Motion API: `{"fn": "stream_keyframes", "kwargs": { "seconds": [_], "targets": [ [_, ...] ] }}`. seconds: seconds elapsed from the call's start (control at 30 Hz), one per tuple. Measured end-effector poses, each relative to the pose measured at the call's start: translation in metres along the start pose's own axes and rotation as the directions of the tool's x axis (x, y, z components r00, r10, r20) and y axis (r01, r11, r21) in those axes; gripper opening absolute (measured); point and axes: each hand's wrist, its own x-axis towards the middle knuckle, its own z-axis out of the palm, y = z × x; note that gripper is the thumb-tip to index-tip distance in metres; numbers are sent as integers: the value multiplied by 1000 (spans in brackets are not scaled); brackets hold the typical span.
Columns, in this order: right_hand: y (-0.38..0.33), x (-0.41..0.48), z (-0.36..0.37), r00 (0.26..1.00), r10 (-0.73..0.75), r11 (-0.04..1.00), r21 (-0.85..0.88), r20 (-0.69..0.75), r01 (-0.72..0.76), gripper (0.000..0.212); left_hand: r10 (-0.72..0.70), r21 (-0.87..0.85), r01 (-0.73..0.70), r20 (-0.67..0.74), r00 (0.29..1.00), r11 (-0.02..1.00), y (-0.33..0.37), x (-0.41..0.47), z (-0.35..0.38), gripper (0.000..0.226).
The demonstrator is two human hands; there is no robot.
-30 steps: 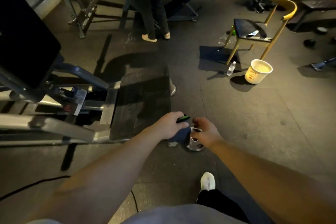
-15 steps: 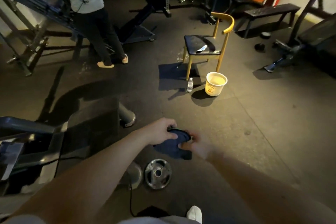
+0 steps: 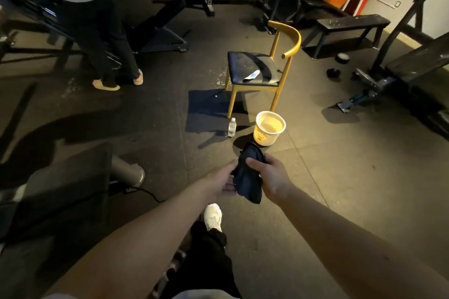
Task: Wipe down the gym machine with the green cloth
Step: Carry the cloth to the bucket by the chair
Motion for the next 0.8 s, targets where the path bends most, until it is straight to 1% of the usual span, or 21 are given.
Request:
{"fn": "stream_keyframes", "kwargs": {
  "seconds": [0.1,0.17,0.23,0.3,0.33,0.4,0.47,0.5,0.53,0.6,0.63,0.67,0.7,0.73,0.77,0.8],
  "targets": [
    [-32,72,-5,997,-2,1000,-5,-79,1,32,34,-87,-33,5,999,996,47,65,-11,36],
    [-58,119,-11,988,35,999,-6,-148,-36,26,45,-64,-44,15,999,997,80,107,-24,37],
    [-83,163,-18,966,94,995,-10,-241,-99,25,59,81,-59,8,998,995,116,143,-37,35],
    [-106,205,-23,949,126,988,-51,-290,-147,33,129,242,-120,-22,991,963,153,172,-48,33],
    [-118,225,-23,948,132,983,-82,-291,-162,37,166,282,-151,-33,985,947,172,183,-52,37],
    [-137,262,-25,947,158,971,-132,-281,-201,45,190,315,-165,-50,980,935,208,203,-64,50],
    [-150,295,-26,950,170,960,-173,-263,-220,48,201,338,-187,-6,980,922,233,223,-77,65],
    [-156,310,-25,955,168,955,-200,-246,-220,46,200,352,-198,31,979,915,242,234,-85,71],
    [-162,325,-25,964,160,952,-224,-213,-207,43,199,392,-211,70,977,896,252,245,-91,76],
    [-177,352,-25,982,156,946,-272,-106,-179,40,217,533,-240,106,970,812,271,269,-103,78],
    [-184,365,-26,987,159,925,-345,-31,-160,42,242,582,-255,103,965,772,280,281,-107,73],
    [-189,378,-27,988,150,874,-472,42,-113,43,270,609,-263,82,959,748,290,292,-108,64],
    [-194,393,-28,986,133,785,-618,99,-44,41,312,634,-273,52,949,723,301,303,-108,51],
    [-197,408,-29,984,106,683,-730,140,30,34,355,674,-267,8,935,689,312,314,-108,39],
    [-201,423,-30,984,70,593,-801,161,89,25,389,715,-250,-33,921,653,324,328,-108,30],
    [-205,441,-32,985,36,539,-834,168,122,17,395,738,-221,-68,916,638,337,341,-108,24]
  ]
}}
